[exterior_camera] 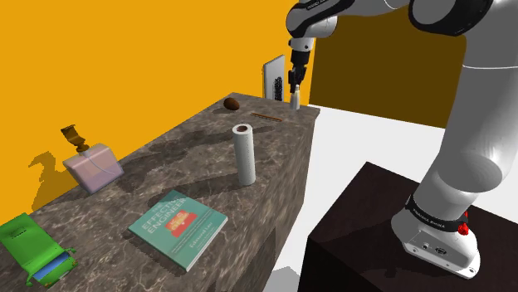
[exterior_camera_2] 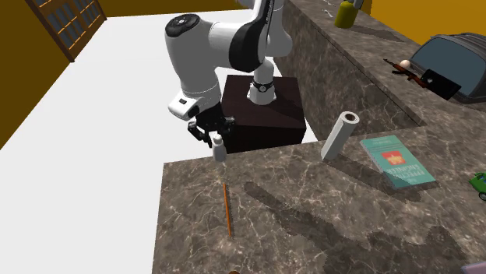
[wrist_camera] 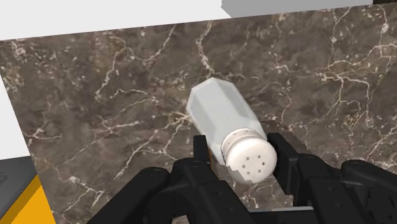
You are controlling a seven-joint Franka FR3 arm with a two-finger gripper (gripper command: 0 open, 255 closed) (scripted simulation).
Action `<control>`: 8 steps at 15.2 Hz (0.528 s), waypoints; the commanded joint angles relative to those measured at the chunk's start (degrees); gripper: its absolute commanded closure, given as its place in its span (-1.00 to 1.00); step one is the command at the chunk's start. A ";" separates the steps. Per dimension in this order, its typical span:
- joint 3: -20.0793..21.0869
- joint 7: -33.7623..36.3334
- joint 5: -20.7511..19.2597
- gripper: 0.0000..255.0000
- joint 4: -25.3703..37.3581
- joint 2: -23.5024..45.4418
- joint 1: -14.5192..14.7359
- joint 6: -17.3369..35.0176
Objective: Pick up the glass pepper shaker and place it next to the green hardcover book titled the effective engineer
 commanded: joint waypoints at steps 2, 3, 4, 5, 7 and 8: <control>-0.05 0.41 -0.26 1.00 1.81 -0.44 0.02 -2.23; -0.07 0.52 -0.33 1.00 2.42 -0.57 0.01 -2.95; -0.09 0.62 -0.39 1.00 3.04 -0.68 0.00 -3.67; -0.11 0.72 -0.46 1.00 3.68 -0.78 -0.02 -4.40; -0.15 0.92 -0.56 1.00 5.00 -0.94 -0.05 -5.86; -0.16 1.01 -0.61 1.00 5.69 -1.00 -0.07 -6.61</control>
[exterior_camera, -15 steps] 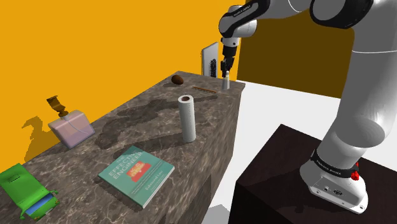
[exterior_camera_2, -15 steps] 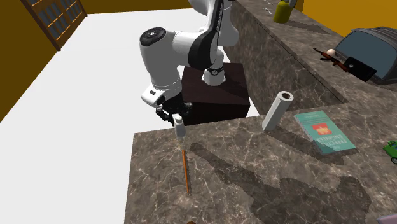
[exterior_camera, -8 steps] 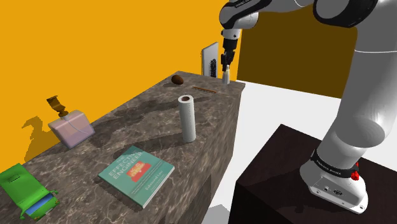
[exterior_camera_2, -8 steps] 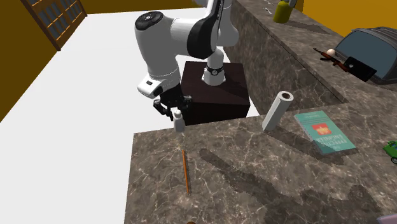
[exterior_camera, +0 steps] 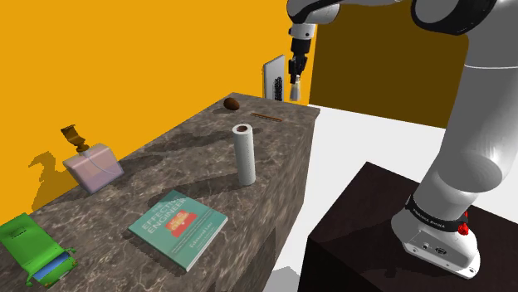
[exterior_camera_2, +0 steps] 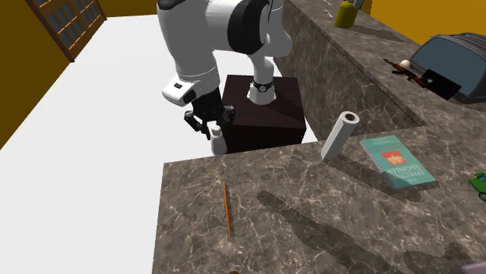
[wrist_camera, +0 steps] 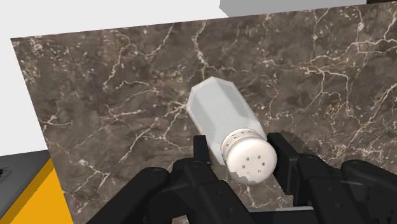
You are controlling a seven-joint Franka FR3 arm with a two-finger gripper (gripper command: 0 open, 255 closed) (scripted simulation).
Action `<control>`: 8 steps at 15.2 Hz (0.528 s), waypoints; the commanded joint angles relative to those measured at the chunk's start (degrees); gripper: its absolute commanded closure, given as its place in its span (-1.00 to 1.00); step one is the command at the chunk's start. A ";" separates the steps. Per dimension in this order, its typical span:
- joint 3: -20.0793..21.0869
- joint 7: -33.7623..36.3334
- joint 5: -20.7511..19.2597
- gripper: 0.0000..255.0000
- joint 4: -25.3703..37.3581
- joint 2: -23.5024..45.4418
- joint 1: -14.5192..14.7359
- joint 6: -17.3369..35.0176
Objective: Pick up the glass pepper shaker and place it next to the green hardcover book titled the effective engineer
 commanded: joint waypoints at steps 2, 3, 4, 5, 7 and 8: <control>-0.06 0.28 -0.16 1.00 1.88 -0.31 -0.05 -2.19; -0.07 0.36 -0.19 1.00 2.62 -0.33 -0.08 -2.94; -0.09 0.45 -0.22 1.00 3.38 -0.33 -0.11 -3.70; -0.11 0.53 -0.24 1.00 4.16 -0.32 -0.14 -4.47; -0.14 0.69 -0.27 1.00 5.78 -0.26 -0.21 -6.02; -0.15 0.77 -0.27 1.00 6.62 -0.21 -0.25 -6.81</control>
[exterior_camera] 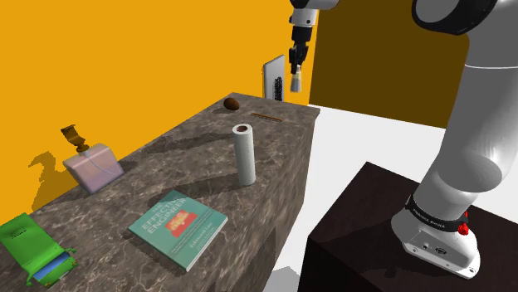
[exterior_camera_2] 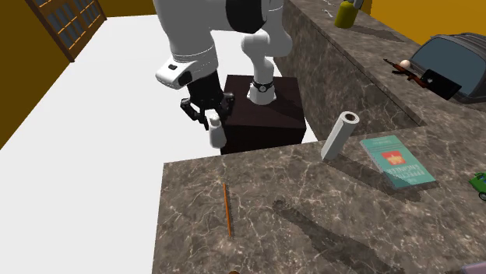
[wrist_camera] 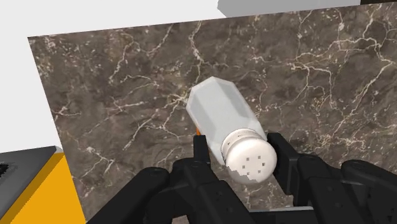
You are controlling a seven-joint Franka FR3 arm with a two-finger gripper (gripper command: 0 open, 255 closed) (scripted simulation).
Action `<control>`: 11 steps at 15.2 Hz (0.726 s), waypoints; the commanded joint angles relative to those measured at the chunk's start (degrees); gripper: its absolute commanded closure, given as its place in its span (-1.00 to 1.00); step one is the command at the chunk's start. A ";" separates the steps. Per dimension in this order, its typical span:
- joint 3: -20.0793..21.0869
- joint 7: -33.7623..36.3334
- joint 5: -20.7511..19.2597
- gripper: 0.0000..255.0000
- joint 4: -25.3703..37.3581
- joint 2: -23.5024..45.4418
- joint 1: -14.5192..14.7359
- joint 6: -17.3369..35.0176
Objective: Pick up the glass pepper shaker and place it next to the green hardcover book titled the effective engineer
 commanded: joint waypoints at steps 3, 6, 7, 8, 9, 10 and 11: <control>0.92 2.54 -0.46 1.00 -1.18 -1.04 1.66 0.48; 2.41 6.27 -0.98 1.00 -3.64 -2.14 4.12 2.35; 2.93 7.52 -1.13 1.00 -4.30 -2.38 4.90 2.93; 3.43 8.76 -1.27 1.00 -4.88 -2.56 5.69 3.48; 3.94 10.00 -1.40 1.00 -5.38 -2.68 6.47 4.02; 4.47 11.24 -1.52 1.00 -5.80 -2.75 7.22 4.53; 4.97 12.48 -1.63 1.00 -6.16 -2.76 8.00 5.02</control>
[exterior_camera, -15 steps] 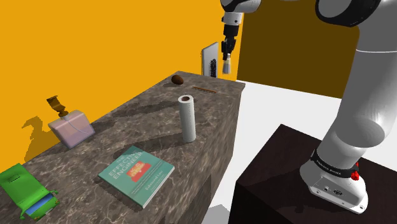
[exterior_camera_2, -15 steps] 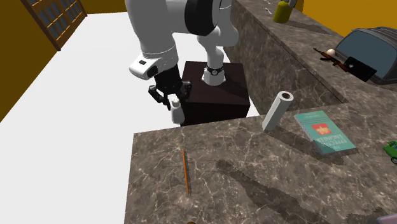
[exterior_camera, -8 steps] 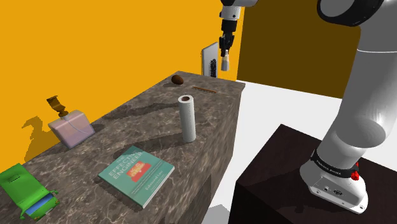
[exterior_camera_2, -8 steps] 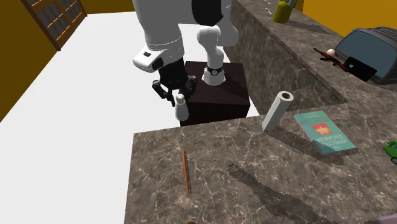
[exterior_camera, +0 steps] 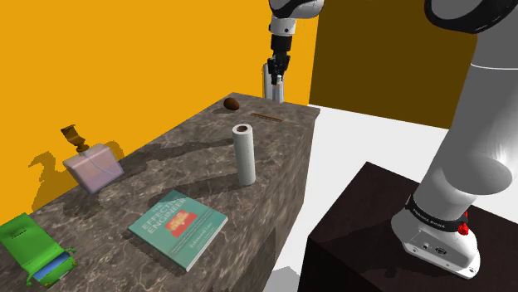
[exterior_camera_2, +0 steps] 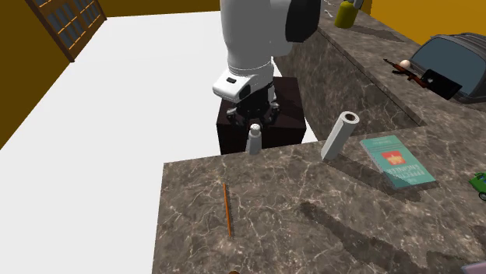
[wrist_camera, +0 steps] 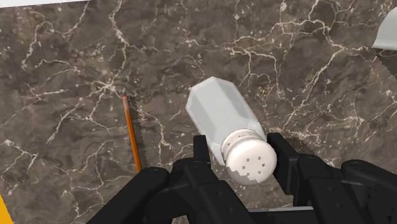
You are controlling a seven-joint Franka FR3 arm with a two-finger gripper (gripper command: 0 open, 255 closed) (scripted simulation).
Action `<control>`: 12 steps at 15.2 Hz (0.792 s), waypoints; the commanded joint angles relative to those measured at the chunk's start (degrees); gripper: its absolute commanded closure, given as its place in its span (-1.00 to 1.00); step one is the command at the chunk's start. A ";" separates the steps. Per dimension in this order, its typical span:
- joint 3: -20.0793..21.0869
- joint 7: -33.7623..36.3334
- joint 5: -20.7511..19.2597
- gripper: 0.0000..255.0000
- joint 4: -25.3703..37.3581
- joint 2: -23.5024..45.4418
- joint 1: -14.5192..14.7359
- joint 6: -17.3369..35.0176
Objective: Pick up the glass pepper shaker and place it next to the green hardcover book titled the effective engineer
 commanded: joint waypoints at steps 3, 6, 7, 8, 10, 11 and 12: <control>2.09 5.17 -0.47 1.00 -0.89 0.11 3.08 1.65; 3.60 8.83 -0.76 1.00 -0.84 0.92 5.28 2.81; 4.10 10.04 -0.86 1.00 -0.68 1.29 6.00 3.16; 4.58 11.25 -0.97 1.00 -0.44 1.72 6.73 3.48; 5.50 13.65 -1.18 1.00 0.26 2.74 8.20 4.04; 5.95 14.84 -1.30 1.00 0.73 3.33 8.93 4.29; 6.39 16.03 -1.43 1.00 1.27 3.97 9.66 4.50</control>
